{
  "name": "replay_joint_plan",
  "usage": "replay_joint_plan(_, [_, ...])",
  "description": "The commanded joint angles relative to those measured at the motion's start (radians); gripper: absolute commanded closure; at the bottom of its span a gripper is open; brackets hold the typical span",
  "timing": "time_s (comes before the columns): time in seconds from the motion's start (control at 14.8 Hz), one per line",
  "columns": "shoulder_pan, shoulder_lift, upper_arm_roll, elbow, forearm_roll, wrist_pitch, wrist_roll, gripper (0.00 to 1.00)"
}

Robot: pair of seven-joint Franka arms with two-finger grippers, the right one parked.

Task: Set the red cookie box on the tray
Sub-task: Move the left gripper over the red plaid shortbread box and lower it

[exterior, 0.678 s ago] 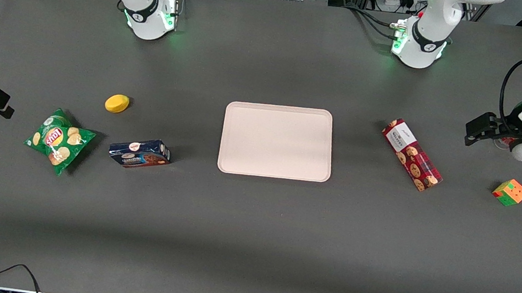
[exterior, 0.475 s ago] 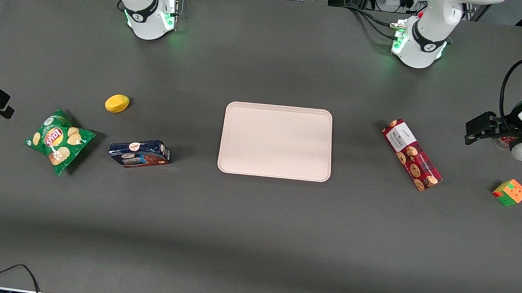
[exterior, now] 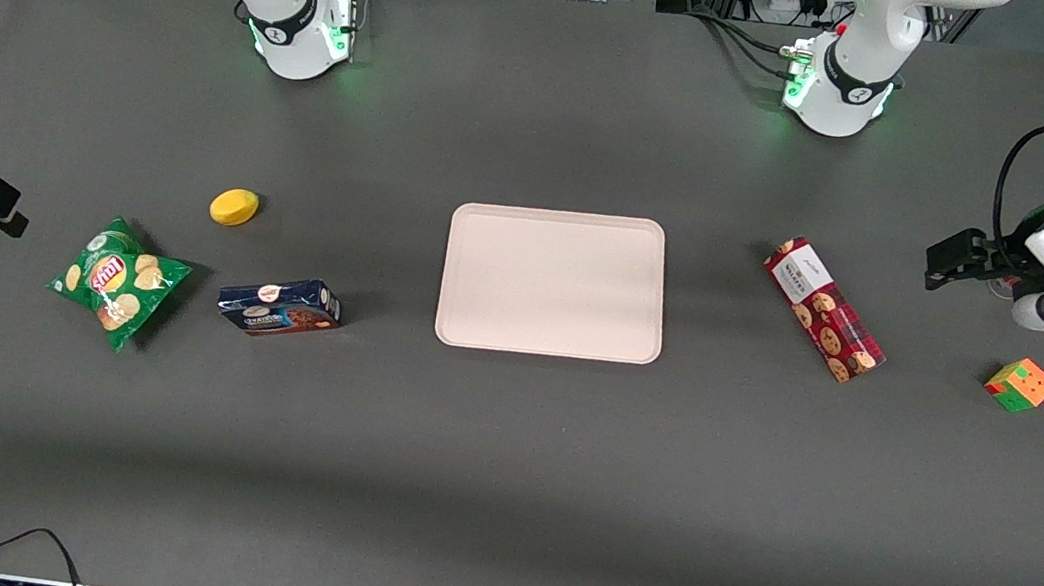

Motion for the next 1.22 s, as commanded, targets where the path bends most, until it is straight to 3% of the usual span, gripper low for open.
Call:
replay_joint_plan(0.0, [-0.003,0.015,0.002,0.030,0.010,-0.045,-0.005,0.00])
replay_joint_plan(0.47, [-0.007,-0.047,-0.004,-0.097,0.010,-0.070,-0.441,0.00])
replay_joint_plan(0.88, [-0.003,-0.181,0.002,-0.370,0.010,0.097,-0.439,0.00])
replay_joint_plan(1.15, [0.000,-0.259,0.004,-0.588,0.010,0.298,-0.439,0.00])
